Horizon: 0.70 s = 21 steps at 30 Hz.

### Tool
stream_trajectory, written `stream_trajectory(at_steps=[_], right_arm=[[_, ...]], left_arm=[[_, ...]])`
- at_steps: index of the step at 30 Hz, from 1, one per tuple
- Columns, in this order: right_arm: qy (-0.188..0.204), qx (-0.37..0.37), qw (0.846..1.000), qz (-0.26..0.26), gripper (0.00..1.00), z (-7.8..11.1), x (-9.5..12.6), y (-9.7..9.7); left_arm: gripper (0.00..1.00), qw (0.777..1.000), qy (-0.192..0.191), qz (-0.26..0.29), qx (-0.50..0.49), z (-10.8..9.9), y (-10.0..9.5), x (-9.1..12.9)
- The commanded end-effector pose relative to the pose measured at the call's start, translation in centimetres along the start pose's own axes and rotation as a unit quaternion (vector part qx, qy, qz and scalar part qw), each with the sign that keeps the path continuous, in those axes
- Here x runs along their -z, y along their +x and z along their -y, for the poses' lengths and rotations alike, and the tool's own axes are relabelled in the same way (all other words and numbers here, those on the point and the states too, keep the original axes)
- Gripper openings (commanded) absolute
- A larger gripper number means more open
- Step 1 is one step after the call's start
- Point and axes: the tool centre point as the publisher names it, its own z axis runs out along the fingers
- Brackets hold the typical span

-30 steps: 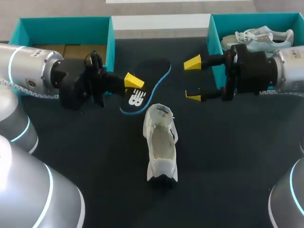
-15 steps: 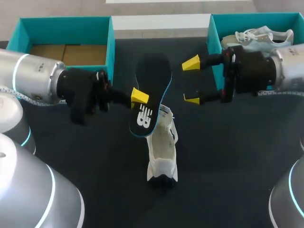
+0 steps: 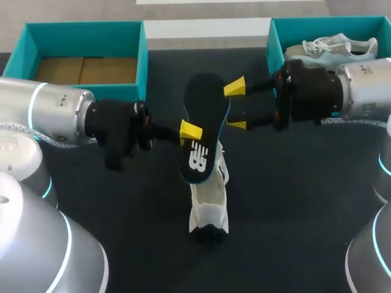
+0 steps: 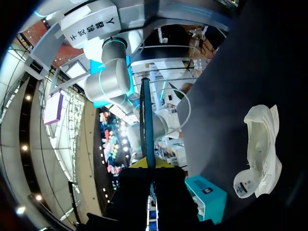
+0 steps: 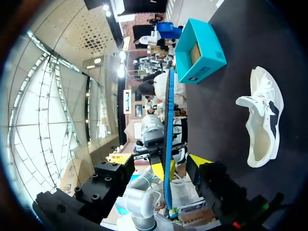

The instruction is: Take the shoe out of the shoebox, open the shoe tongue, remove and reinsert the insole, then place the shoe into the shoebox

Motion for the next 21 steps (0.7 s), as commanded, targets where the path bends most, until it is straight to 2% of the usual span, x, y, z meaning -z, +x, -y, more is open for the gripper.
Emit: stream_trajectory(at_steps=[1, 7, 14, 17, 21], right_arm=[[-0.001, -0.001, 1.0, 0.001, 0.36, -0.2, -0.7, -0.1], [-0.01, -0.001, 1.0, -0.004, 0.36, -0.1, -0.8, -0.2], [-0.024, -0.003, 1.0, -0.005, 0.27, 0.0, -0.9, -0.5], [-0.036, -0.006, 0.999, -0.008, 0.18, -0.1, -0.9, -0.7], [-0.042, -0.006, 0.999, -0.011, 0.14, -0.3, -1.0, -0.8]], left_arm=[[0.0, 1.0, 0.004, 0.002, -0.005, -1.1, 0.3, -2.0], [0.0, 1.0, -0.019, 0.008, -0.016, -1.5, 0.0, -3.0], [0.0, 1.0, -0.016, 0.01, -0.017, -1.6, -0.2, -3.3], [0.0, 1.0, -0.016, 0.011, -0.016, -1.4, -0.2, -3.3], [0.0, 1.0, -0.012, 0.012, -0.015, -1.1, -0.2, -3.3]])
